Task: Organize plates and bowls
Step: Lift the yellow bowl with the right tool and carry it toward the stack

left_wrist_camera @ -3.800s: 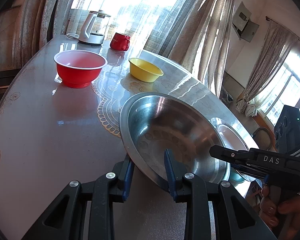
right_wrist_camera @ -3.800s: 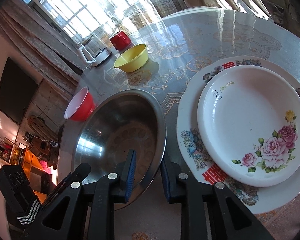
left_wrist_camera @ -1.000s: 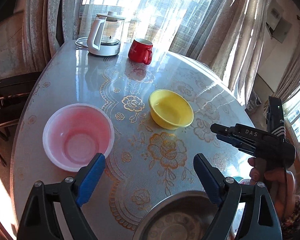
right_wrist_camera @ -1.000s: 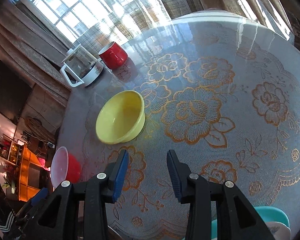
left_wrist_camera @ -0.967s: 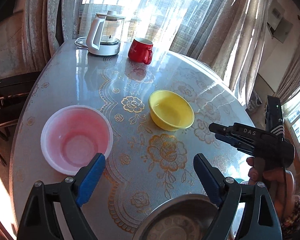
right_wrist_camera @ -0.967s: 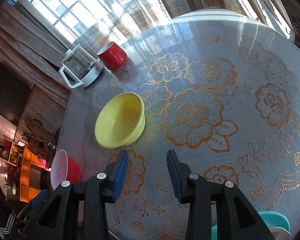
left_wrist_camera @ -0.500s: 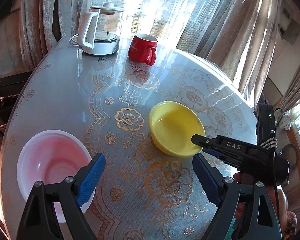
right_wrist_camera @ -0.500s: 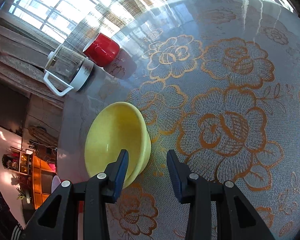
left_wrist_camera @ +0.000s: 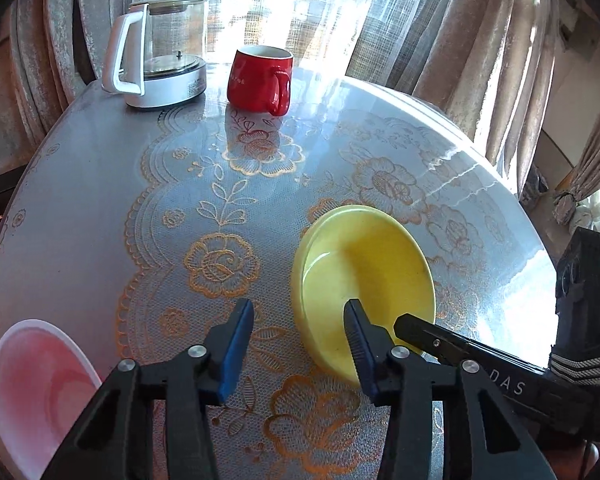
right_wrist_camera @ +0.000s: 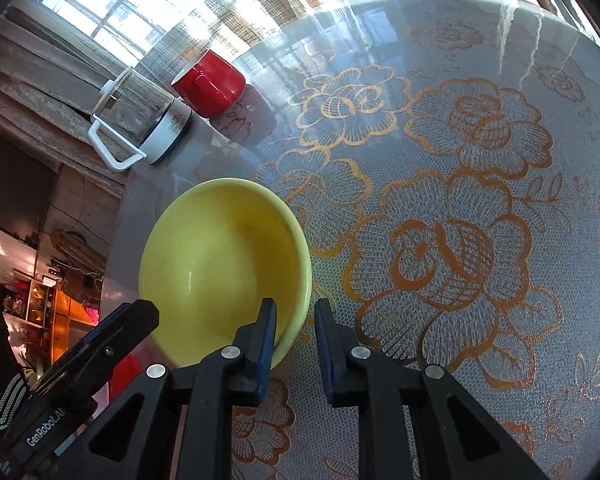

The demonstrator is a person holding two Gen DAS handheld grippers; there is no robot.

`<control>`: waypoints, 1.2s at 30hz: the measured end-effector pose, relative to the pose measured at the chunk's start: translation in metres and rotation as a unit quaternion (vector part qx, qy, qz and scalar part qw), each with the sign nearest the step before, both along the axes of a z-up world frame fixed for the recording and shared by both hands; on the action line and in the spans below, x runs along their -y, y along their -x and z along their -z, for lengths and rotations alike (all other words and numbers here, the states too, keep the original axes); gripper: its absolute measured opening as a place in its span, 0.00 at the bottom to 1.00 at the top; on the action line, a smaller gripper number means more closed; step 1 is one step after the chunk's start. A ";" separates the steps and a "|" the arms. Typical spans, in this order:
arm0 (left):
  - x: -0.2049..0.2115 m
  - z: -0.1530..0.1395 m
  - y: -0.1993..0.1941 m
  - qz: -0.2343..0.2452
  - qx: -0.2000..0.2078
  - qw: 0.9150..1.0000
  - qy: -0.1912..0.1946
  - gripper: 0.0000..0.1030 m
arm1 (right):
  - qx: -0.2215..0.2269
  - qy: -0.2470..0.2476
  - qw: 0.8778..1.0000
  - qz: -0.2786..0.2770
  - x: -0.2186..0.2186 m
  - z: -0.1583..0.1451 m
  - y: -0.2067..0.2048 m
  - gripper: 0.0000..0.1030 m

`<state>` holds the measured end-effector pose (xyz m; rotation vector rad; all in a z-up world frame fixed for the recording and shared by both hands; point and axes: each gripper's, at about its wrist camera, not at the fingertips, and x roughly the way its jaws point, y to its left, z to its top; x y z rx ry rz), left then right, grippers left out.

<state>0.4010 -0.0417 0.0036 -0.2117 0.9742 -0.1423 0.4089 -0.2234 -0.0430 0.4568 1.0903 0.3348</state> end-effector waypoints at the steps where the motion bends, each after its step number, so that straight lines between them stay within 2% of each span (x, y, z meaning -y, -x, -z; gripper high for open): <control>1: 0.001 0.002 -0.001 -0.001 0.001 1.000 -0.003 0.42 | -0.001 -0.002 1.000 -0.001 0.000 0.001 0.000 0.19; 3: 0.006 0.005 -0.002 0.005 0.005 1.000 -0.014 0.36 | -0.003 -0.004 1.000 0.001 0.000 0.002 0.000 0.19; 4: 0.009 0.006 -0.003 0.009 0.003 1.000 -0.026 0.28 | -0.004 -0.006 1.000 0.000 0.000 0.003 0.001 0.19; 6: 0.011 0.011 -0.006 0.019 -0.007 0.999 -0.030 0.18 | -0.008 -0.008 1.000 0.003 0.000 0.005 0.002 0.19; 9: 0.017 0.012 -0.004 0.030 -0.007 0.999 -0.039 0.12 | -0.009 -0.011 1.000 0.003 0.000 0.006 0.004 0.18; 11: 0.022 0.010 -0.001 0.041 -0.001 0.997 -0.058 0.13 | -0.008 -0.010 1.000 0.003 -0.002 0.005 0.005 0.13; 13: 0.026 0.008 0.003 0.051 0.006 0.996 -0.073 0.13 | -0.008 -0.003 1.000 0.006 -0.003 0.004 0.006 0.13; 20: 0.024 0.010 0.014 0.054 0.003 0.996 -0.076 0.13 | -0.009 -0.004 1.000 0.008 -0.003 0.001 0.021 0.13; 25: 0.020 0.008 0.030 0.055 0.005 0.997 -0.059 0.13 | -0.004 -0.005 1.000 0.013 -0.003 -0.006 0.035 0.13; 36: 0.008 -0.015 0.078 0.049 0.037 0.998 -0.020 0.13 | 0.030 -0.014 0.999 0.016 -0.004 -0.036 0.080 0.13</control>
